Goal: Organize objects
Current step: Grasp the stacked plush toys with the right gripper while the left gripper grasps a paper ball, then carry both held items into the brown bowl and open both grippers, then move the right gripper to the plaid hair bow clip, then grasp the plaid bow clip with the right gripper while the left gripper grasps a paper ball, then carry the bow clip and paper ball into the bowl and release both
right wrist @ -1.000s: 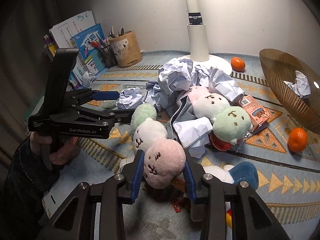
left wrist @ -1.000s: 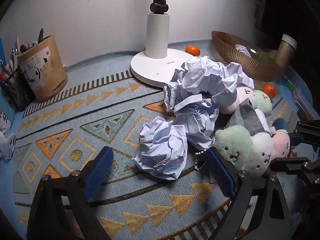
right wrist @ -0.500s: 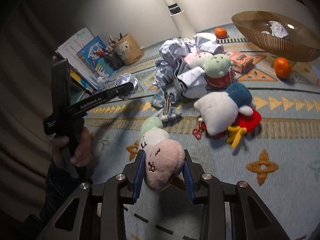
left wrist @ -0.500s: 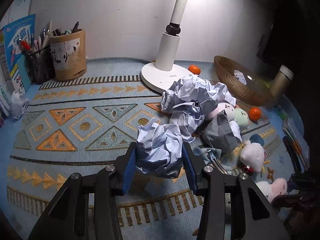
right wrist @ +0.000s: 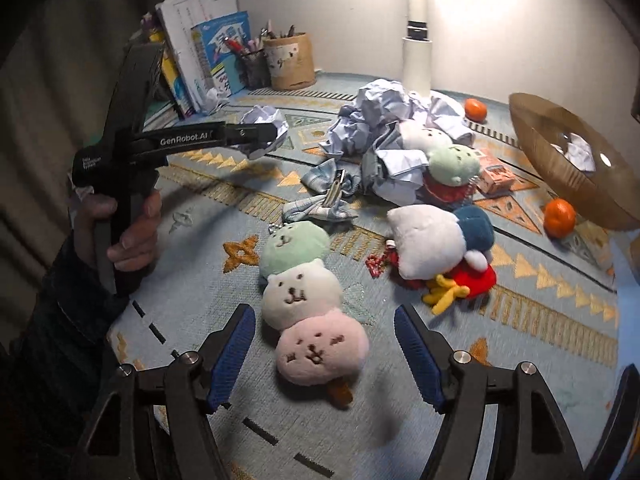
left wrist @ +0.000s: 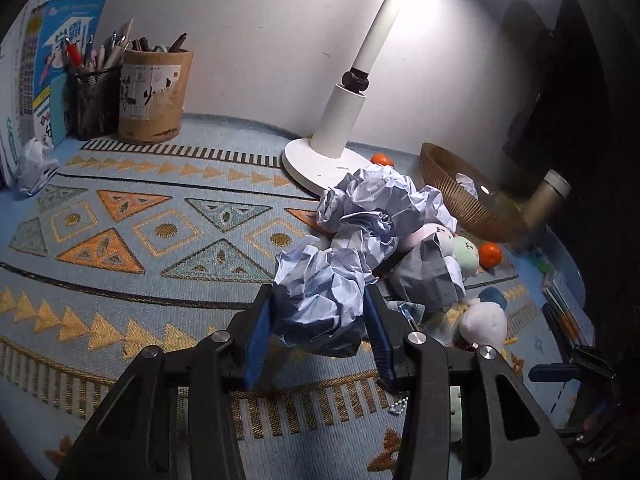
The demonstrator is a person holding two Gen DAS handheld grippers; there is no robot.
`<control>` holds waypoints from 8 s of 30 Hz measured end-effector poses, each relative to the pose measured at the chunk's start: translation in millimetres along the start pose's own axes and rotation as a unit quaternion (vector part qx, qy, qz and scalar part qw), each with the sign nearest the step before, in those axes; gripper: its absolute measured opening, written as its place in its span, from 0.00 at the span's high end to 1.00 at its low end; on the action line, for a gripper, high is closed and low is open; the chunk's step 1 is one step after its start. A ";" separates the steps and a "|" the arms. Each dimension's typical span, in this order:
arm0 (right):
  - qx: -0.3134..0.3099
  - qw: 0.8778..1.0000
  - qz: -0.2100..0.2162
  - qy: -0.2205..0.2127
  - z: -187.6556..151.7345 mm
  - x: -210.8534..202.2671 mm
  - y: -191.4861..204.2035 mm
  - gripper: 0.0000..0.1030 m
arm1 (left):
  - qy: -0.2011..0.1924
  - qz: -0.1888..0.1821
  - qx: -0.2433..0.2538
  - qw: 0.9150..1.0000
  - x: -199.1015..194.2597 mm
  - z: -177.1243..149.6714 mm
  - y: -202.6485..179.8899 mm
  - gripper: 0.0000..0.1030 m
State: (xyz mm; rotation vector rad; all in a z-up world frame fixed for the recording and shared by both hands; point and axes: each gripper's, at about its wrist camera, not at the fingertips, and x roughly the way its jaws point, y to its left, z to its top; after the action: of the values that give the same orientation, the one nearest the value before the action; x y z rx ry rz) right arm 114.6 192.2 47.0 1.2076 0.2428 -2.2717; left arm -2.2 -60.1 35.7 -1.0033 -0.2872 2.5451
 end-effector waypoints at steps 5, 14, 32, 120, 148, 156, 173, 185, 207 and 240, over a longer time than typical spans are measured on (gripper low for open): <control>-0.028 0.999 -0.004 0.027 2.9 28.5 6.1 0.32 | 0.000 0.005 0.012 1.000 0.6 -1.2 -4.0 0.60; -0.054 0.998 -0.026 0.009 -1.0 27.4 21.3 0.52 | 0.004 0.006 0.017 1.000 1.8 -1.8 -5.5 0.60; 0.256 0.932 -0.160 -0.201 57.3 -121.0 -172.0 0.52 | 0.002 -0.076 0.132 0.988 35.1 114.1 -164.7 0.60; 0.115 0.987 -0.112 -0.015 58.9 80.3 12.9 0.19 | -0.044 0.265 -0.104 0.958 -47.7 83.5 198.7 0.01; 0.078 0.991 -0.093 -0.049 60.9 66.1 23.7 0.80 | -0.012 0.235 -0.046 0.971 -30.3 80.8 145.3 0.71; 0.152 0.969 -0.143 -0.130 34.4 -22.7 -41.7 0.80 | -0.024 0.137 -0.016 0.990 -49.8 50.9 29.3 0.71; 0.223 0.962 -0.137 -0.077 -22.0 -5.7 -148.6 0.34 | -0.003 0.096 0.015 0.995 12.3 -16.6 -53.7 0.71; 0.196 0.967 -0.162 -0.032 -15.9 15.1 -140.8 0.59 | -0.011 0.097 0.022 0.995 10.5 -17.8 -56.2 0.69; 0.240 0.929 -0.227 -0.167 48.6 -98.3 -191.3 0.77 | -0.022 -0.023 0.086 0.996 34.0 87.5 -162.2 0.70; 0.222 0.953 -0.149 -0.143 14.2 -64.5 -135.1 0.40 | -0.072 0.067 0.022 0.995 -22.6 53.8 -91.7 0.04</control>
State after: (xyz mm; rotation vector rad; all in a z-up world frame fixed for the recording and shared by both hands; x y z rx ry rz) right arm 59.4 323.7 94.7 1.0803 -0.2268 -2.8349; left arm 1.4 10.5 118.2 -0.8502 -0.2078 2.7380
